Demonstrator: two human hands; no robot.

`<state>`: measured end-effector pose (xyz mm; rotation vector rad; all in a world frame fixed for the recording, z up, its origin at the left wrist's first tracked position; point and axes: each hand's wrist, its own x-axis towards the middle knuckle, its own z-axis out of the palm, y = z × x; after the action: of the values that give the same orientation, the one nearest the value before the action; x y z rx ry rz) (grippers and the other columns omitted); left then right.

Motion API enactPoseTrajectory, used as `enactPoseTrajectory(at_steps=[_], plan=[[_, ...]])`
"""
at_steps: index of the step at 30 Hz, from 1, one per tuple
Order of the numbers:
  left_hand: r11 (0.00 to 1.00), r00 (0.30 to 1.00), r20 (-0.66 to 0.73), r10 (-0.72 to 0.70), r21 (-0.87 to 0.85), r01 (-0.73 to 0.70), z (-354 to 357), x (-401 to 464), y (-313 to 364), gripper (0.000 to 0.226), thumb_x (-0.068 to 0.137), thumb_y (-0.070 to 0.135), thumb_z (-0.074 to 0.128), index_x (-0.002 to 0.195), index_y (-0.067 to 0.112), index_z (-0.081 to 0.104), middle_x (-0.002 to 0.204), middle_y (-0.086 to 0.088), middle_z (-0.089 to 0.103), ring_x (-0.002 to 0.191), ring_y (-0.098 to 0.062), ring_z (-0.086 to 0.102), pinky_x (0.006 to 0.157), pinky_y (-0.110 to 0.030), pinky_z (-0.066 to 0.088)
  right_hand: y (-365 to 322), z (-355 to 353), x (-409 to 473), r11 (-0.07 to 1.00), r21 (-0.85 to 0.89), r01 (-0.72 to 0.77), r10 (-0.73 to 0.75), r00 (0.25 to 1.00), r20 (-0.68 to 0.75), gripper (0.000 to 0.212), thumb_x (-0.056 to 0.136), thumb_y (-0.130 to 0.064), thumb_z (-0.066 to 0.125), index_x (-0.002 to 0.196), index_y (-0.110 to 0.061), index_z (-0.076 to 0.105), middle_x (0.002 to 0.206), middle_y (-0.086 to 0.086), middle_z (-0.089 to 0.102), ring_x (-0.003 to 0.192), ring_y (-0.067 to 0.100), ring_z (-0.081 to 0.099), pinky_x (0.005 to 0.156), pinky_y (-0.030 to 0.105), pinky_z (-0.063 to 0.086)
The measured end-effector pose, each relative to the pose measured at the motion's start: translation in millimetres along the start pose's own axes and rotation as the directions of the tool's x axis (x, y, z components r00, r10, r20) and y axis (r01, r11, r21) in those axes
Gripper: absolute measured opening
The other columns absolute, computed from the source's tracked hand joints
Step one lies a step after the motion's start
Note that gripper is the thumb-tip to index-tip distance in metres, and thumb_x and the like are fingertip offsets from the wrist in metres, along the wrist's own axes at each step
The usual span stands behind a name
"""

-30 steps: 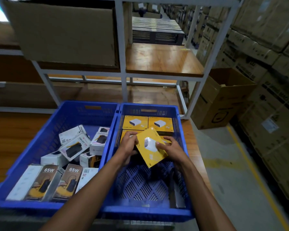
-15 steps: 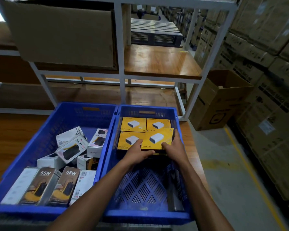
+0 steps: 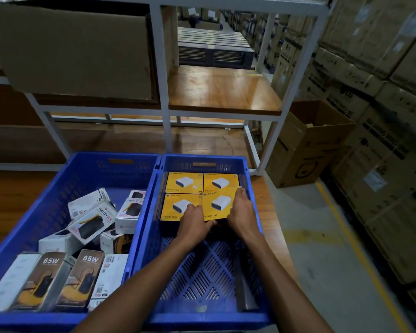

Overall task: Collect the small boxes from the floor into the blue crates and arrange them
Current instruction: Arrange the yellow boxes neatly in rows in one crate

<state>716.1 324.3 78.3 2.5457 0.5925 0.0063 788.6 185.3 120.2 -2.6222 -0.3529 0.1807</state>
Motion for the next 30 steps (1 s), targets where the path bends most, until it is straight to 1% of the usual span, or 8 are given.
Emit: enactPoseTrajectory(at_steps=[3,6,8,11,18,22,26,30], plan=[[0.998,1.0,-0.007,0.01,0.066,-0.01,2.8,-2.9,-0.2,0.048,0.095,0.045,0.073,0.124,0.013,0.05,0.125,-0.008,0.048,0.103,-0.035,0.06,0.076,-0.042,0.051,0.8,8.7,2.4,0.991,-0.12,0.055,-0.051,0.998,0.04,0.08,0.092,0.01,0.052,0.16,0.006,0.011,0.169,0.023,0.014,0.154,0.039,0.025,0.115,0.039,0.037],[0.992,0.999,-0.016,0.041,0.123,-0.038,1.7,-5.5,0.9,0.066,0.096,0.04,0.072,0.147,0.018,0.036,0.135,-0.008,0.045,0.111,-0.035,0.061,0.075,-0.041,0.05,2.4,17.1,6.9,0.97,-0.23,0.074,-0.049,0.993,0.111,0.078,0.098,0.005,0.049,0.16,0.009,0.002,0.17,0.028,-0.005,0.159,0.04,0.004,0.126,0.042,0.026],[0.986,0.997,-0.013,0.076,0.15,-0.073,0.6,-6.1,-0.3,0.071,0.097,0.038,0.071,0.153,0.022,0.031,0.134,-0.008,0.044,0.107,-0.034,0.062,0.071,-0.039,0.048,4.0,23.9,9.9,0.947,-0.308,0.09,-0.046,0.988,0.149,0.075,0.101,-0.001,0.046,0.159,0.012,0.0,0.168,0.032,-0.008,0.159,0.043,0.001,0.127,0.046,0.023],[0.977,0.994,-0.003,0.105,0.188,-0.103,-1.8,-7.5,-1.0,0.062,0.098,0.039,0.069,0.149,0.024,0.037,0.13,-0.006,0.044,0.102,-0.031,0.063,0.067,-0.037,0.046,6.6,31.8,16.2,0.918,-0.375,0.132,-0.043,0.971,0.237,0.072,0.103,-0.007,0.045,0.159,0.011,0.004,0.168,0.033,-0.006,0.158,0.045,-0.001,0.126,0.051,0.016],[0.968,0.993,0.006,0.117,0.222,-0.116,1.9,-7.4,-4.2,0.062,0.099,0.037,0.069,0.152,0.025,0.039,0.13,-0.007,0.043,0.103,-0.032,0.064,0.066,-0.038,0.048,17.9,46.3,29.4,0.947,-0.3,0.119,0.033,0.889,0.456,0.078,0.111,-0.026,0.042,0.16,0.007,-0.009,0.168,0.027,-0.02,0.158,0.042,-0.013,0.128,0.052,0.007],[0.966,0.992,-0.002,0.128,0.227,-0.124,5.8,-6.0,-5.9,0.061,0.099,0.035,0.069,0.151,0.023,0.04,0.128,-0.008,0.043,0.1,-0.032,0.063,0.068,-0.042,0.054,22.3,44.0,35.3,0.936,-0.304,0.176,0.007,0.855,0.518,0.094,0.105,-0.03,0.057,0.16,0.006,-0.01,0.165,0.03,-0.024,0.156,0.047,-0.016,0.126,0.056,0.007],[0.965,0.989,-0.011,0.149,0.22,-0.143,6.9,-5.5,-8.1,0.06,0.1,0.032,0.068,0.153,0.023,0.039,0.126,-0.008,0.043,0.099,-0.031,0.063,0.067,-0.04,0.053,28.8,48.6,26.4,0.894,-0.377,0.242,-0.07,0.907,0.416,0.092,0.1,-0.008,0.062,0.162,0.004,-0.005,0.168,0.03,-0.015,0.158,0.045,-0.007,0.127,0.051,0.014],[0.966,0.986,-0.033,0.161,0.21,-0.151,9.6,-6.1,-10.9,0.06,0.102,0.03,0.066,0.154,0.024,0.038,0.123,-0.007,0.044,0.096,-0.029,0.063,0.068,-0.039,0.055,32.9,54.4,20.3,0.854,-0.434,0.287,-0.154,0.936,0.316,0.084,0.101,-0.005,0.056,0.164,-0.001,0.001,0.171,0.025,-0.002,0.159,0.041,0.007,0.126,0.047,0.024]])
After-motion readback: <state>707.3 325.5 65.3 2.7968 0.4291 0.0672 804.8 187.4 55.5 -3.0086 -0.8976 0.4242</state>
